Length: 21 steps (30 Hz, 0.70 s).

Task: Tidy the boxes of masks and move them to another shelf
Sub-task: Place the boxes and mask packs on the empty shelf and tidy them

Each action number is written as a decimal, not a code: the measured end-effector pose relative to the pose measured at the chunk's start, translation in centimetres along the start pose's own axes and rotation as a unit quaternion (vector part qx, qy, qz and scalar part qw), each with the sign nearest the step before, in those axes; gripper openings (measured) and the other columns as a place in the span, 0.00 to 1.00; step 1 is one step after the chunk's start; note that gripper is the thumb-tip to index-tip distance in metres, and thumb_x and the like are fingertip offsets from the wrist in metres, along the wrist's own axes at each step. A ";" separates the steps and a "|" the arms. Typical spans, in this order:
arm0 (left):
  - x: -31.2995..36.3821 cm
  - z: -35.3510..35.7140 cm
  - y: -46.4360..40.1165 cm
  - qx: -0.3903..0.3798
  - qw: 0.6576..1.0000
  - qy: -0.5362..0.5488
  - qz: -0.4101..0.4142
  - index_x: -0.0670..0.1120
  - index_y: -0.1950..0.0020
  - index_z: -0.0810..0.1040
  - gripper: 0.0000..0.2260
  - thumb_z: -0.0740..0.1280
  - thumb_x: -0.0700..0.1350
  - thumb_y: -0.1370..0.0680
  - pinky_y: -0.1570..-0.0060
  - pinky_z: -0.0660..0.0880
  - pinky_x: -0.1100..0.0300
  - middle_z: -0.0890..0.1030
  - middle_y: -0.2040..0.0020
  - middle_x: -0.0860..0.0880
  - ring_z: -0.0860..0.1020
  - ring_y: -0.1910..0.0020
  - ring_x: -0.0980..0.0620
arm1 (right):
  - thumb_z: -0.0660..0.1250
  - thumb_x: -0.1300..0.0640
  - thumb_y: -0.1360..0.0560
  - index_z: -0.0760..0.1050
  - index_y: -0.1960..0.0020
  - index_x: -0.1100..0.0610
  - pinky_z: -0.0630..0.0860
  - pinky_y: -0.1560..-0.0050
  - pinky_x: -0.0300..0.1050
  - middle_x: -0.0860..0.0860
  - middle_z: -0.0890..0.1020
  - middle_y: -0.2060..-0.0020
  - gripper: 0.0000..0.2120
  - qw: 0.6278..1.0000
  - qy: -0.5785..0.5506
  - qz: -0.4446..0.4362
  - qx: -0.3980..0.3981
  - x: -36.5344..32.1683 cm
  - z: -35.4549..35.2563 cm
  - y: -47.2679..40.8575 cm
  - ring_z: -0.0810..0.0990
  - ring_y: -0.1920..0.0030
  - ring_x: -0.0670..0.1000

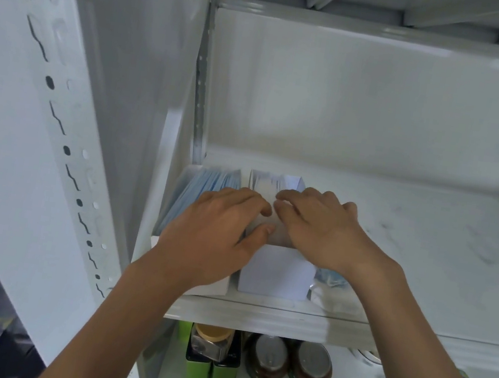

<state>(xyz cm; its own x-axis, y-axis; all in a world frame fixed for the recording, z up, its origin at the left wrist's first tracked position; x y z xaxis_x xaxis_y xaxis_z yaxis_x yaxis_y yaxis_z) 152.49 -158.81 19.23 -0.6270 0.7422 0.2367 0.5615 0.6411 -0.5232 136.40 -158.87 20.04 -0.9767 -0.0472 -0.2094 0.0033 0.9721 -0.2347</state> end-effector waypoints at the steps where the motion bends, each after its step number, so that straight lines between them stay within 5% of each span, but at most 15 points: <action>1: 0.1 0.0 0.0 -0.001 1.000 -0.008 0.003 0.49 0.38 0.77 0.13 0.60 0.53 0.17 0.41 0.74 0.50 0.82 0.44 0.53 0.78 0.46 0.52 | 0.48 0.45 0.18 0.72 0.36 0.42 0.60 0.44 0.55 0.47 0.76 0.45 0.18 1.000 0.003 0.001 0.020 0.2 -0.2 0.3 0.71 0.40 0.55; 3: 0.3 0.2 0.0 -0.025 0.999 -0.036 0.011 0.51 0.31 0.75 0.18 0.57 0.55 0.17 0.32 0.70 0.49 0.80 0.35 0.52 0.76 0.35 0.50 | 0.50 0.48 0.18 0.72 0.35 0.47 0.62 0.41 0.57 0.48 0.76 0.44 0.17 0.999 0.024 0.001 0.035 0.7 -0.2 0.8 0.71 0.40 0.56; 6: 0.4 1.2 0.0 -0.091 0.993 -0.072 0.013 0.55 0.25 0.69 0.20 0.53 0.56 0.16 0.23 0.58 0.45 0.74 0.26 0.56 0.67 0.25 0.51 | 0.50 0.48 0.18 0.74 0.47 0.52 0.61 0.35 0.63 0.48 0.77 0.50 0.15 1.000 0.009 0.025 -0.016 1.5 0.7 1.0 0.72 0.40 0.57; 9: 0.1 1.2 0.1 -0.097 0.993 -0.060 0.000 0.57 0.27 0.72 0.21 0.49 0.58 0.16 0.23 0.56 0.44 0.76 0.28 0.58 0.69 0.26 0.52 | 0.49 0.44 0.17 0.67 0.28 0.46 0.53 0.28 0.66 0.46 0.72 0.31 0.21 0.999 -0.014 0.025 -0.013 1.8 1.1 1.0 0.65 0.29 0.57; 11: 0.0 1.0 0.1 -0.097 0.994 -0.059 -0.005 0.58 0.29 0.74 0.23 0.47 0.59 0.17 0.24 0.56 0.44 0.76 0.29 0.58 0.70 0.27 0.53 | 0.49 0.44 0.17 0.63 0.24 0.42 0.45 0.25 0.68 0.43 0.64 0.23 0.23 1.000 -0.012 -0.014 0.005 1.5 1.1 1.0 0.58 0.23 0.53; 14: 0.0 1.1 0.1 -0.098 0.993 -0.064 -0.006 0.59 0.27 0.71 0.25 0.46 0.62 0.18 0.24 0.58 0.45 0.76 0.29 0.57 0.71 0.28 0.53 | 0.49 0.45 0.16 0.72 0.30 0.40 0.38 0.26 0.72 0.39 0.66 0.24 0.20 0.998 -0.031 -0.053 -0.006 1.5 1.2 1.3 0.57 0.22 0.50; 17: -0.3 0.5 0.0 -0.070 0.997 -0.035 -0.011 0.58 0.29 0.74 0.25 0.48 0.64 0.19 0.28 0.66 0.48 0.79 0.34 0.56 0.76 0.34 0.54 | 0.52 0.46 0.18 0.78 0.39 0.44 0.41 0.27 0.73 0.41 0.76 0.33 0.18 0.998 -0.014 -0.040 0.054 2.0 0.5 1.5 0.65 0.27 0.52; 21: 0.1 0.6 -0.2 -0.078 0.997 -0.020 0.006 0.56 0.34 0.77 0.22 0.51 0.62 0.18 0.34 0.71 0.47 0.82 0.38 0.58 0.78 0.38 0.55 | 0.53 0.44 0.17 0.73 0.30 0.44 0.43 0.24 0.69 0.41 0.73 0.29 0.19 0.994 -0.033 -0.064 0.081 1.7 0.4 1.9 0.64 0.25 0.49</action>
<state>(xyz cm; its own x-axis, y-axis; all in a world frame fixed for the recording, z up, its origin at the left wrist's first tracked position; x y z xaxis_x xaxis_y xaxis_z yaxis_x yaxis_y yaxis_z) 152.01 -159.00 18.89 -0.6388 0.7436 0.1976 0.6443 0.6573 -0.3909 134.86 -157.17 18.85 -0.9554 -0.1883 -0.2276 -0.0807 0.9074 -0.4124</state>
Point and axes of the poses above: each hand's wrist, its own y-axis away from the middle knuckle, its own z-axis out of the palm, x = y × z, the point moved 5 cm from there along -y, towards the middle knuckle
